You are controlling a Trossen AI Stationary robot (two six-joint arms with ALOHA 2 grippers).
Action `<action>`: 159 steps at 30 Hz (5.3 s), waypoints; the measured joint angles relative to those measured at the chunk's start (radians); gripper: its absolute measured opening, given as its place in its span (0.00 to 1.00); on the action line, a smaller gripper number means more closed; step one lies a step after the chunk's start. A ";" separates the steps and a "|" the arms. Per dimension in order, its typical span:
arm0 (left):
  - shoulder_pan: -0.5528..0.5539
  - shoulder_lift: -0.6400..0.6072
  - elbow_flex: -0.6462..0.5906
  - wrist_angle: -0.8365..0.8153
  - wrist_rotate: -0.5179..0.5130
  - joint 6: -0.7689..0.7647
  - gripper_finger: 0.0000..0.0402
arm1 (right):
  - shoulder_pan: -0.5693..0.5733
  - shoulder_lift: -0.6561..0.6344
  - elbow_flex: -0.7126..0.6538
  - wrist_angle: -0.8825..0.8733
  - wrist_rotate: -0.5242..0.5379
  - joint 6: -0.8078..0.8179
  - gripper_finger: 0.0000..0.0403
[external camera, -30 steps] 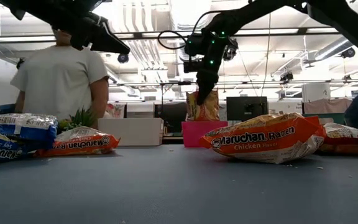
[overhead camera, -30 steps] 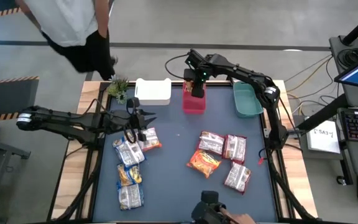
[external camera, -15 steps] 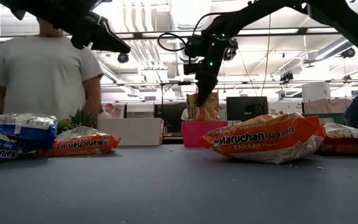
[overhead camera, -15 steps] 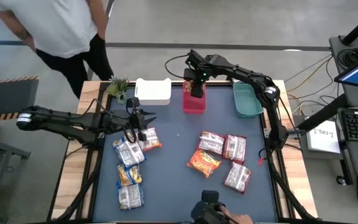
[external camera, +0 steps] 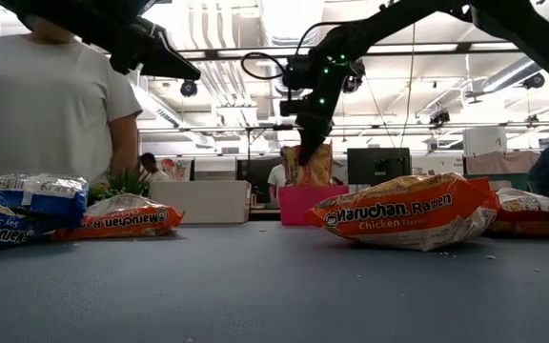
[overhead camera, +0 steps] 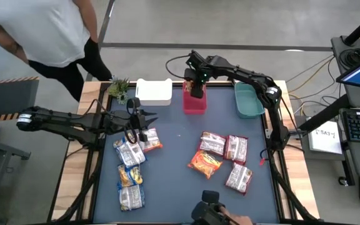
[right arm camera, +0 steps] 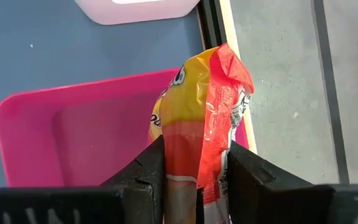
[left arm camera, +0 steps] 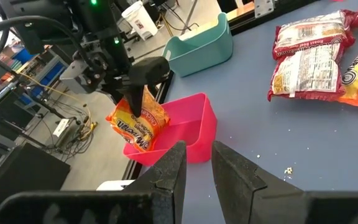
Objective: Sort Maruchan noodles
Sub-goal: Put the top right orange noodle pack into the red bin, then put the top right blue noodle pack into the green bin
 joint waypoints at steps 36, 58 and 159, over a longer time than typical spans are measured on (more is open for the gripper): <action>0.000 0.000 0.000 0.005 0.000 0.004 0.15 | -0.005 -0.002 -0.037 0.061 0.052 -0.002 0.20; 0.000 0.000 0.000 0.007 0.000 -0.013 0.15 | 0.079 -0.313 -0.284 0.154 -0.133 0.167 0.02; -0.270 0.072 -0.079 -0.764 0.106 -1.254 0.23 | 0.407 -0.742 -1.266 1.164 -0.062 0.445 0.02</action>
